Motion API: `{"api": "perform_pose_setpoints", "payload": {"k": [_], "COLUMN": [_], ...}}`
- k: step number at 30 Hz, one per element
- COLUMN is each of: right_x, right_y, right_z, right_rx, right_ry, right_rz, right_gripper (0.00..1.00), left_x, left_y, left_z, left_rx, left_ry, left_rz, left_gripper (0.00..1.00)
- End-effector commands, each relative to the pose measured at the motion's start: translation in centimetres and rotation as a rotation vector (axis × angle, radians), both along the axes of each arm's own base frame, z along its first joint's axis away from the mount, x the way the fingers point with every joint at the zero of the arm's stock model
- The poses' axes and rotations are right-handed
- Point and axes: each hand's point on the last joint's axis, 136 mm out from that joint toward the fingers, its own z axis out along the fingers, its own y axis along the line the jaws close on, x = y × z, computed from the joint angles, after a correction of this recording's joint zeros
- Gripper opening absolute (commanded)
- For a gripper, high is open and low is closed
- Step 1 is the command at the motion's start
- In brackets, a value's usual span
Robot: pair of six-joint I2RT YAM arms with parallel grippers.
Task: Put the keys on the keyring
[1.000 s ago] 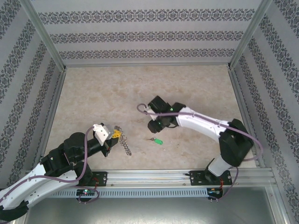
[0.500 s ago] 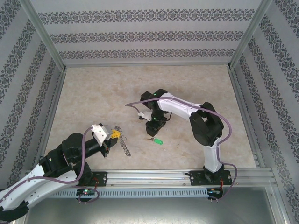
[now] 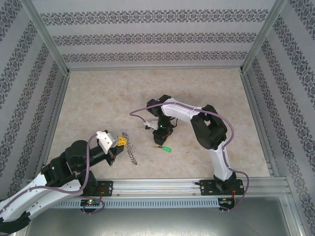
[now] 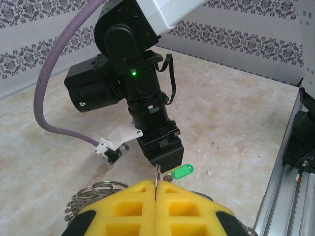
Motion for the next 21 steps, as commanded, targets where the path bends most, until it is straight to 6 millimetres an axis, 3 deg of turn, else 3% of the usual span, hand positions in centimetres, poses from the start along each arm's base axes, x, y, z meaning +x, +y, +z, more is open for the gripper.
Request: {"api": "perform_pose_setpoints", "payload": {"k": [1,21], "right_x": [0.3,-0.6], "right_y": [0.1,0.3], "right_z": [-0.3,-1.6], "right_rx": [0.017,0.006], "right_ry": [0.023,0.072], "right_rz": [0.018,0.037], "right_gripper": [0.41,0.29], "left_x": [-0.5,-0.4], "left_y": [-0.1,0.1], "left_z": [2.4,2.6], "left_rx": [-0.061,-0.061], "left_ry": [-0.053,-0.055], "left_rz": [-0.023,-0.015], "left_gripper": [0.00,0.00]}}
